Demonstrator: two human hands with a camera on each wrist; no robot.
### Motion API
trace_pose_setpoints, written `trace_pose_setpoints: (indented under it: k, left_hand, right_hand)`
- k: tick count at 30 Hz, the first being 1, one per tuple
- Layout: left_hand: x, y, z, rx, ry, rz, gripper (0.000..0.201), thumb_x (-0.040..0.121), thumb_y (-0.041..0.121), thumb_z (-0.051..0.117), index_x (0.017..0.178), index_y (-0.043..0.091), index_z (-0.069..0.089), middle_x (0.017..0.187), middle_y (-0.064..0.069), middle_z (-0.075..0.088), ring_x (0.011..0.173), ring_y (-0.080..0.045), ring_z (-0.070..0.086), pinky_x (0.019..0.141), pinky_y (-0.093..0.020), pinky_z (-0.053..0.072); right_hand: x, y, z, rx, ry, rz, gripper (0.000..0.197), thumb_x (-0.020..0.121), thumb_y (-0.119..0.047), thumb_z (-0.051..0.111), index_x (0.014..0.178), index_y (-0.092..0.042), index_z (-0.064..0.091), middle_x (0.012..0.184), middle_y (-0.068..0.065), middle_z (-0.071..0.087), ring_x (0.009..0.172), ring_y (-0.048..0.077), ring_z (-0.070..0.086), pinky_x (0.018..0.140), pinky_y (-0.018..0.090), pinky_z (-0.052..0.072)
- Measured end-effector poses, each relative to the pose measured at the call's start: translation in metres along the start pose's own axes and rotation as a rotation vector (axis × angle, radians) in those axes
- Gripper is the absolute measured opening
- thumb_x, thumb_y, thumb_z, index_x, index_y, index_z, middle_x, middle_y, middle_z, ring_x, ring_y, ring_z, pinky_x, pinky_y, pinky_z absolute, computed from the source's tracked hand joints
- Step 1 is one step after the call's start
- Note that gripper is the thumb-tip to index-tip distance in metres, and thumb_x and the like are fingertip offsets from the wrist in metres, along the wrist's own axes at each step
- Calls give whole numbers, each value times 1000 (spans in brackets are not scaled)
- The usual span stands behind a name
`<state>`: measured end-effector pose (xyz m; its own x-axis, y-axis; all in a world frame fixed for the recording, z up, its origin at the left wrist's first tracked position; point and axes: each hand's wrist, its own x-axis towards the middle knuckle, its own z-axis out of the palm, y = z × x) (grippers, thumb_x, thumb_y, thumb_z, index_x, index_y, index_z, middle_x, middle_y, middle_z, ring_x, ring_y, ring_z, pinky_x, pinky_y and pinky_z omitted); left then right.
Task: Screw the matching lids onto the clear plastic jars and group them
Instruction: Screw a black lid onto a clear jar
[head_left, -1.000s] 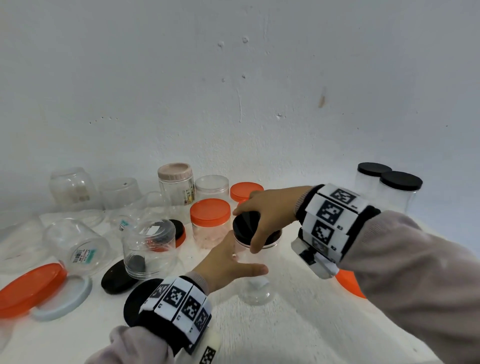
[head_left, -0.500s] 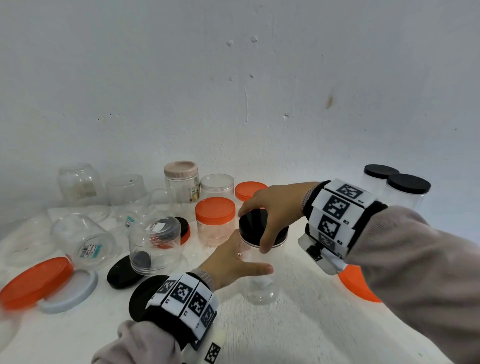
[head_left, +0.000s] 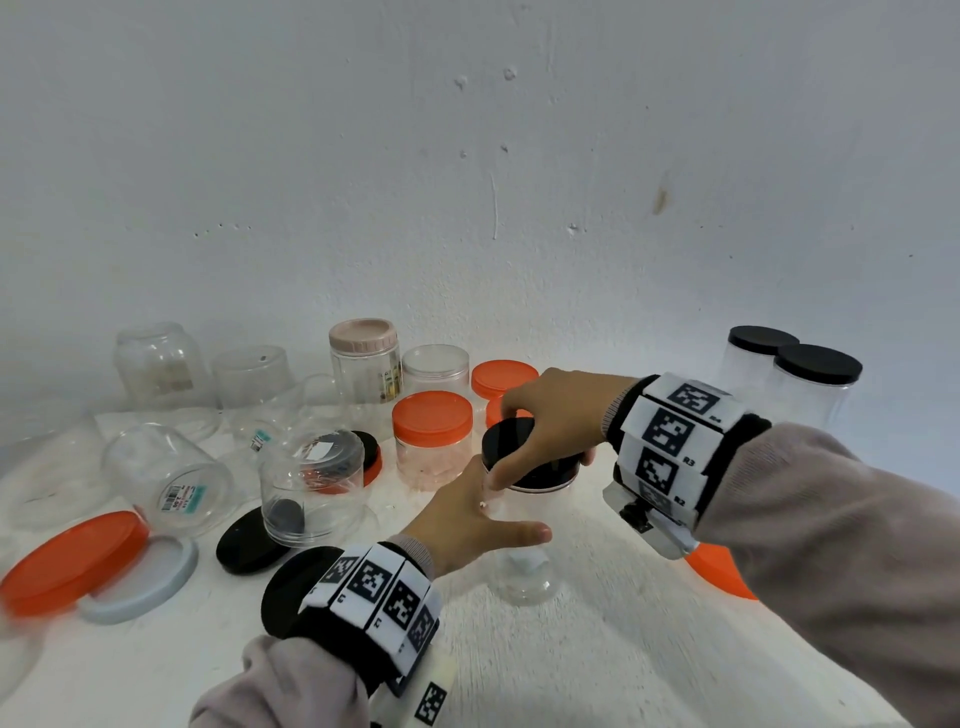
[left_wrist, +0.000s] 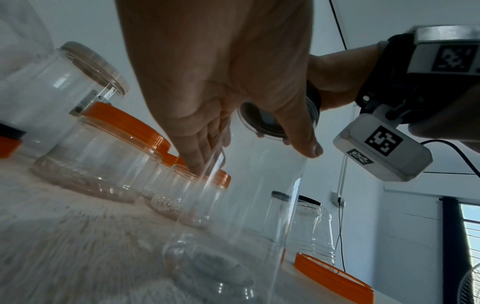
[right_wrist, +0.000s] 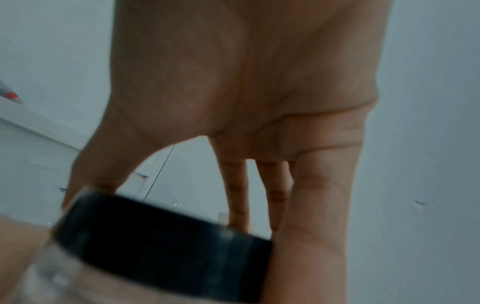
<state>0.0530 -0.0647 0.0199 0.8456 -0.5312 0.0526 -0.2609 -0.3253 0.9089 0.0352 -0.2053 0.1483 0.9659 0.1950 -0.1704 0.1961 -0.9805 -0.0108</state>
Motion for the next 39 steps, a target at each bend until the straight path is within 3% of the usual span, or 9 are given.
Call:
trace_pose_setpoints:
  k: [4,10,16,20,26,31,35,37,39]
  left_hand:
    - [-2,1,0,-10,17,-12,92,67,38,84,142,34,32,131,20,41,124,-5,38,101,-24,34]
    - [-1,2,0,-12,6,-13,98,68,35,84,146,29,25,144,9,43,132,-13,40,111,-34,35]
    - [-1,0,1,1,12,-4,94,67,40,84,142,35,27,142,14,42,130,-9,40,106,-30,35]
    - [-1,0,1,-8,27,-22,94,65,43,84,143,33,32,141,14,42,132,-12,39,111,-38,34]
    - [-1,0,2,11,23,-20,95,66,42,84,141,34,27,144,10,43,132,-12,40,111,-38,35]
    - [-1,-1,3,21,30,-15,94,66,44,84,141,34,27,144,10,42,131,-11,41,108,-32,35]
    - [-1,-2,3,19,37,-11,73,65,45,84,120,55,37,139,13,42,128,-11,40,107,-31,34]
    - [-1,-1,3,20,38,-1,75,65,44,84,122,55,37,139,13,42,128,-11,41,106,-31,34]
    - [-1,-1,3,35,39,3,89,66,43,84,138,39,31,141,12,43,130,-12,41,107,-32,36]
  right_hand:
    - [0,-2,3,-29,34,28,75,68,-81,55,111,-20,54,85,-7,56,55,6,52,51,21,40]
    - [1,8,-8,64,-181,-44,84,63,-61,76,136,-44,38,127,-13,47,103,16,59,87,35,52]
    - [1,6,-5,50,-102,-26,74,61,-70,72,121,-33,53,103,-8,60,76,13,67,72,31,57]
    - [-1,0,6,-11,29,47,72,64,-82,58,101,-20,54,85,-6,55,58,8,54,52,23,41]
    - [-4,8,-9,86,-111,-68,83,69,-57,74,141,-36,37,124,-14,41,115,11,45,88,28,42]
    - [-1,6,-8,55,-108,-42,72,68,-66,70,130,-33,49,118,-9,52,100,16,60,85,34,53]
    - [-1,-2,5,-42,0,68,67,72,-81,51,98,-19,49,89,-3,52,63,10,52,54,25,41]
    - [-2,-2,6,-43,21,63,65,72,-81,50,97,-20,48,90,-3,50,70,11,52,60,26,43]
    - [-3,3,1,1,-59,16,69,73,-74,59,121,-25,50,113,-5,49,99,15,54,82,32,49]
